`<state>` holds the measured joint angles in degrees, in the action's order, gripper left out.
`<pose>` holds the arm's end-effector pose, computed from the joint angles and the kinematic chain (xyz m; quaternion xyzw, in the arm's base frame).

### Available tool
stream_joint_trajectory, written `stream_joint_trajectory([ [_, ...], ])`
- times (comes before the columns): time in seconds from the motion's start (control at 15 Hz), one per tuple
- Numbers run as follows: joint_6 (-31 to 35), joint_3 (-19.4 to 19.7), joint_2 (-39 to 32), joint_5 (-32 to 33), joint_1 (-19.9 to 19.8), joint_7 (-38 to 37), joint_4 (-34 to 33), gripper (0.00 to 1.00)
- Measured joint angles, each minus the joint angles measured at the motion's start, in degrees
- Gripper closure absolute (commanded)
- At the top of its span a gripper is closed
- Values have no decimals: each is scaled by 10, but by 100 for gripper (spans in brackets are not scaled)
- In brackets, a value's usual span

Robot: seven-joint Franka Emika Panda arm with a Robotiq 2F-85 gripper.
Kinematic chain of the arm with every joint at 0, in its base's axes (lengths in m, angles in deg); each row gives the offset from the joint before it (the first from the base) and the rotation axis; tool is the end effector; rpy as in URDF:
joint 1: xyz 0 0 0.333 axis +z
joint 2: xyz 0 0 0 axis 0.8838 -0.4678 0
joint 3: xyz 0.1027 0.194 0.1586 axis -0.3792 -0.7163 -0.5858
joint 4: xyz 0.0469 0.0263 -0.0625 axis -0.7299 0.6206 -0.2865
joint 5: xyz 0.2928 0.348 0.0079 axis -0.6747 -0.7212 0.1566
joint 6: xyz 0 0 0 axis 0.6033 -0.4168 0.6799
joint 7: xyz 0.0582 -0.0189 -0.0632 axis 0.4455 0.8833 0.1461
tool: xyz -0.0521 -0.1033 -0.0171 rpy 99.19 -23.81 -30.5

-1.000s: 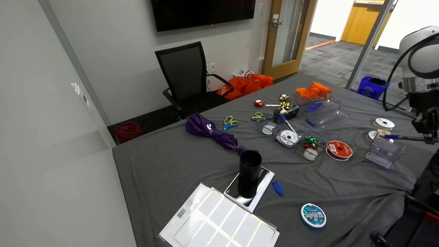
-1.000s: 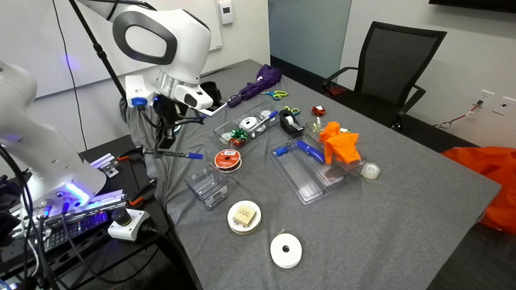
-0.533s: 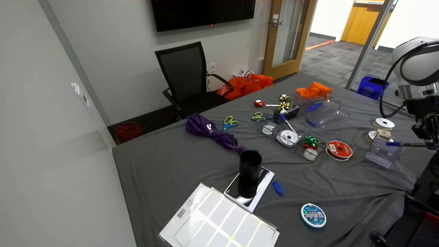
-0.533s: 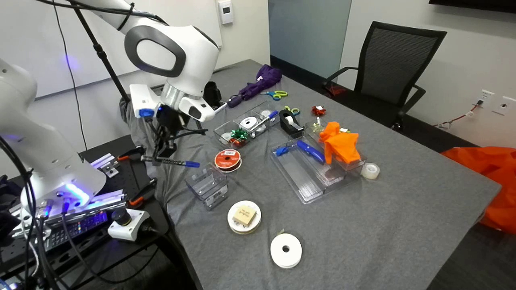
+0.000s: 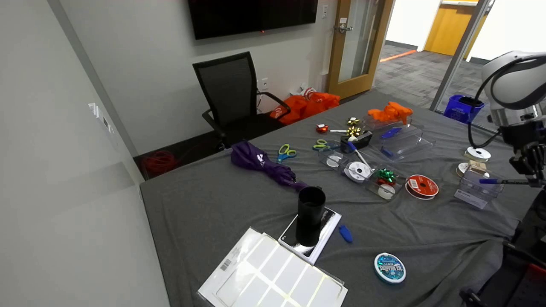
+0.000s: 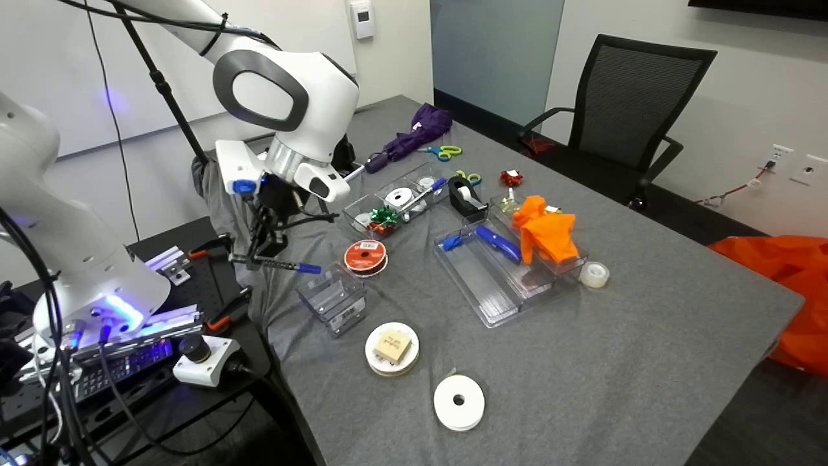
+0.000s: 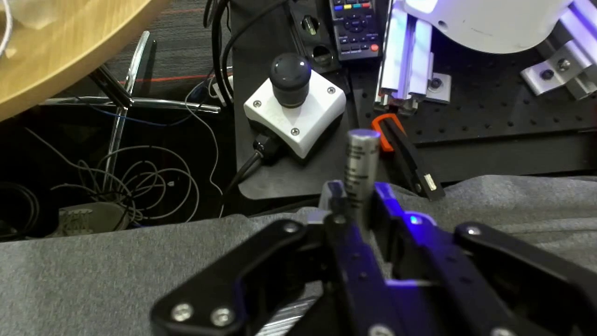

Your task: Move one pen to the frontmost clear object

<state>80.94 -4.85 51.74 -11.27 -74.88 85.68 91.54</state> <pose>0.3770 -0.2353 0.1609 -0.9431 0.0412 0.3299 0.0052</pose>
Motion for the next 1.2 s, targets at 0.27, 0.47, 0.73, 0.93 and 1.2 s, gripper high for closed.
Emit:
stream_joint_trajectory([
  [0.27, 0, -2, 0, -2, 0, -5, 0, 96],
  [0.47, -8, -2, 1, -8, 0, -8, 0, 96],
  [0.73, -25, 4, 10, -12, -8, -8, -8, 96],
  [0.93, -29, 11, 10, -25, -17, -10, -20, 96],
  [1.2, -31, 14, -1, -52, -21, -26, -38, 96],
])
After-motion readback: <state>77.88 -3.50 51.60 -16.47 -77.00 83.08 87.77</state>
